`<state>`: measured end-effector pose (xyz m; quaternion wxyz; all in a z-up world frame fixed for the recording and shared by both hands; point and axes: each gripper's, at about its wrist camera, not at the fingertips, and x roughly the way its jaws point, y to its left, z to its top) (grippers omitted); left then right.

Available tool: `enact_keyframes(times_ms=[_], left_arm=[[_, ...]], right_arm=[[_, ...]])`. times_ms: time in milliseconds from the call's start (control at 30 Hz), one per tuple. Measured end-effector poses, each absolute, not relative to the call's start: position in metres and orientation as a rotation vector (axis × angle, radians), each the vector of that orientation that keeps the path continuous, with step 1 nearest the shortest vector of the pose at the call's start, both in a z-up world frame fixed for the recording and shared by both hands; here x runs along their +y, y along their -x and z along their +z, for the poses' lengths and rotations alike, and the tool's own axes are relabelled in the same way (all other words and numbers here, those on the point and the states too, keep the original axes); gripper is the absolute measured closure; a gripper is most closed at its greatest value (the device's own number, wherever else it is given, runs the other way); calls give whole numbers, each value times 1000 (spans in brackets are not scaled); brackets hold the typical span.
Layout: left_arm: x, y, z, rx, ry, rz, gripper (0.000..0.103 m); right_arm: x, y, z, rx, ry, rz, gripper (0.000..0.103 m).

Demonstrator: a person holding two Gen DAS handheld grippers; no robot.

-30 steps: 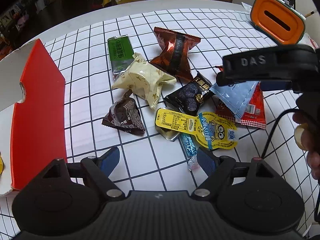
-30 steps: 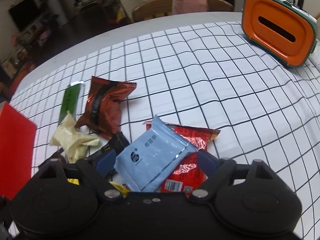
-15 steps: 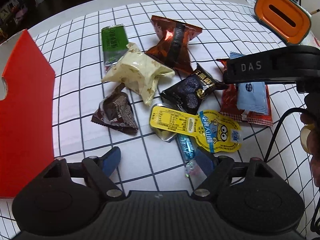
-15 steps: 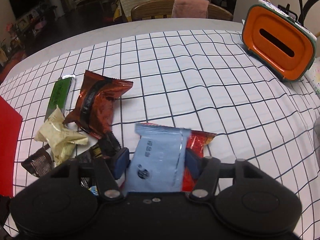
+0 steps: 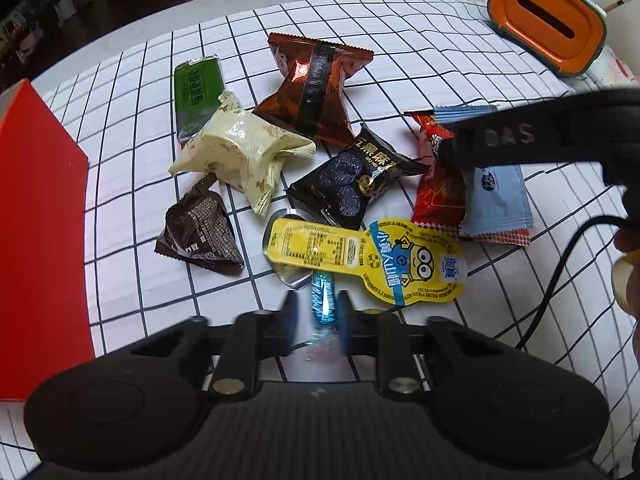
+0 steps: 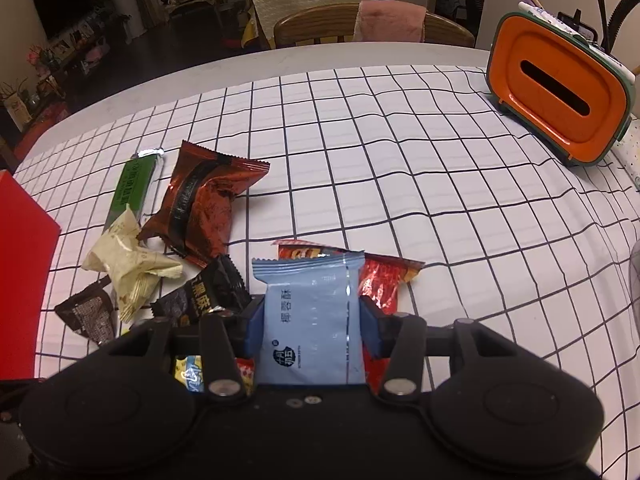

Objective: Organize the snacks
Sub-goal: 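Grasp the blue wrapped candy with the left tool while the right tool grasps the light-blue pack, then carry both snacks into the red box and open both tools to release them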

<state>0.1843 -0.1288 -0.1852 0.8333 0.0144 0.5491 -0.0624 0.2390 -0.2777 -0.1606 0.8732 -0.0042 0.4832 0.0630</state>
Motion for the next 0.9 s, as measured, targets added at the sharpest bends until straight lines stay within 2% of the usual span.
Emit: enact_keyframes(times_ms=[900], left_arm=[[-63,-134,-141,1139,131,-122,91]], right_arm=[[-272,-162,-119,1013,-43,287,56]])
